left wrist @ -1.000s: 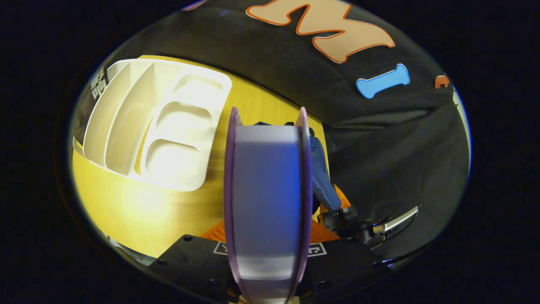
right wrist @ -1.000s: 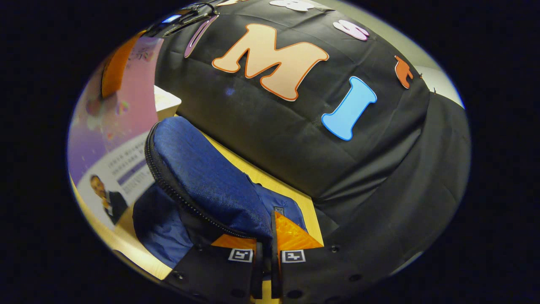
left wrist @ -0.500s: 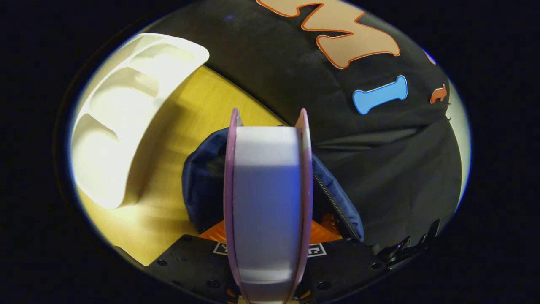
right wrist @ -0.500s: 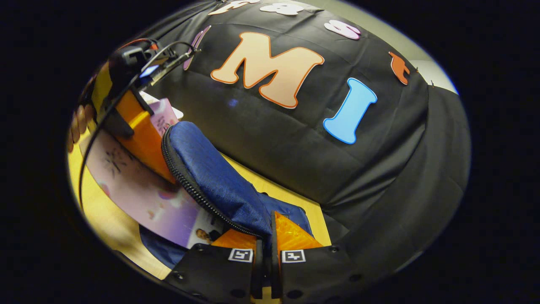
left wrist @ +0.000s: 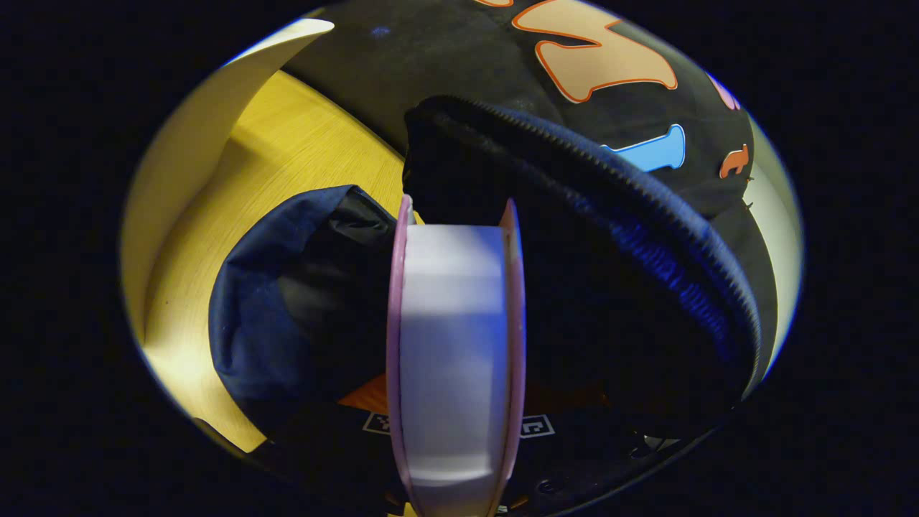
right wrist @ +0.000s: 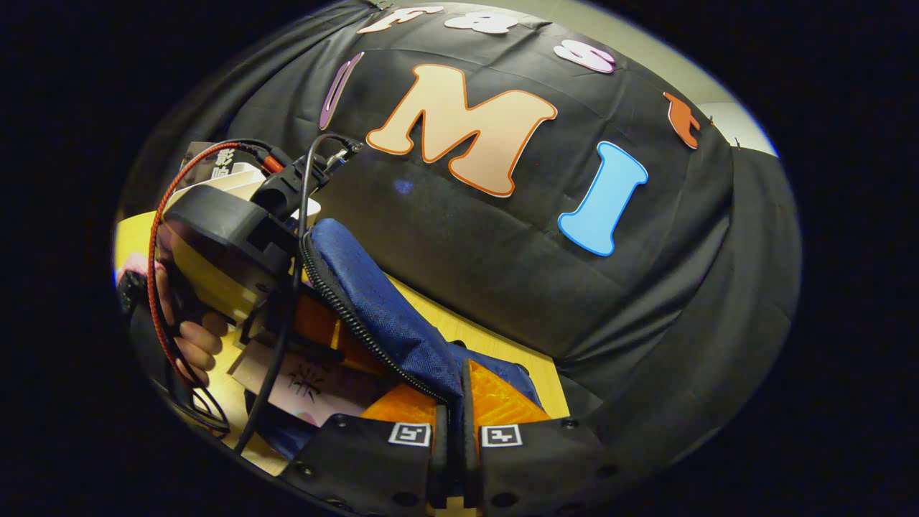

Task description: Open the schoolbag, grab two books from the bookshelf and put them into the schoolbag.

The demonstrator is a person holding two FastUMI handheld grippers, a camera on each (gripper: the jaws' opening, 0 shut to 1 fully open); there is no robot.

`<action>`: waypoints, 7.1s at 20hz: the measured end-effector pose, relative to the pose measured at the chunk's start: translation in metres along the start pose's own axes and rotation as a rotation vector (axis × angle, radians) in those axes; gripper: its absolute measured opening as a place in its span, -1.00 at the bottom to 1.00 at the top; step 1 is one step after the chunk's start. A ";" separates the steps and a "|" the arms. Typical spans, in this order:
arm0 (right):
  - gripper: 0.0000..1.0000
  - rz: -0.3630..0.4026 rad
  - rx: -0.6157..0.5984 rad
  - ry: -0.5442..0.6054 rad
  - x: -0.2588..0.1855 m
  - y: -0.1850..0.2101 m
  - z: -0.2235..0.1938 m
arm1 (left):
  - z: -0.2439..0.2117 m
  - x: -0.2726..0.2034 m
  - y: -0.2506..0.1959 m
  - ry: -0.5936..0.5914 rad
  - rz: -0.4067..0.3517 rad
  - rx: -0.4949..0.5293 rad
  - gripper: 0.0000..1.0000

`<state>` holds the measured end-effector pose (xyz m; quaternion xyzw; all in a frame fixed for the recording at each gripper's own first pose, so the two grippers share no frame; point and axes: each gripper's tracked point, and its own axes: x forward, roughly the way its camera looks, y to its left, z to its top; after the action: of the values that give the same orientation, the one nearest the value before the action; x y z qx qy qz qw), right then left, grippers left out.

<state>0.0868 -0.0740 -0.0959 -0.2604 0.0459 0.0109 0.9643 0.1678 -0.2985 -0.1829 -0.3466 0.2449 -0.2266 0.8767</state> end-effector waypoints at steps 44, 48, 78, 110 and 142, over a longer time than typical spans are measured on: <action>-0.75 0.012 -0.005 0.027 -0.001 0.005 -0.019 | -0.036 -0.058 0.023 0.162 0.166 0.011 0.42; -0.82 0.020 -0.023 0.039 -0.003 0.010 -0.022 | -0.027 -0.109 0.031 0.187 0.249 0.121 0.42; -0.82 -0.048 -0.059 0.125 -0.004 0.026 -0.029 | 0.340 -0.458 0.156 -0.201 0.790 0.316 0.70; -0.70 -0.115 -0.084 0.192 -0.006 0.034 -0.037 | 0.302 -0.342 0.266 0.339 0.867 0.238 -0.07; -0.81 -0.046 0.020 0.123 -0.019 0.018 -0.039 | 0.184 -0.440 0.004 0.095 0.687 0.115 -0.22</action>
<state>0.0633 -0.0780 -0.1372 -0.2518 0.0992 -0.0280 0.9623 -0.0652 0.0451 0.0517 -0.1830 0.3745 0.0522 0.9075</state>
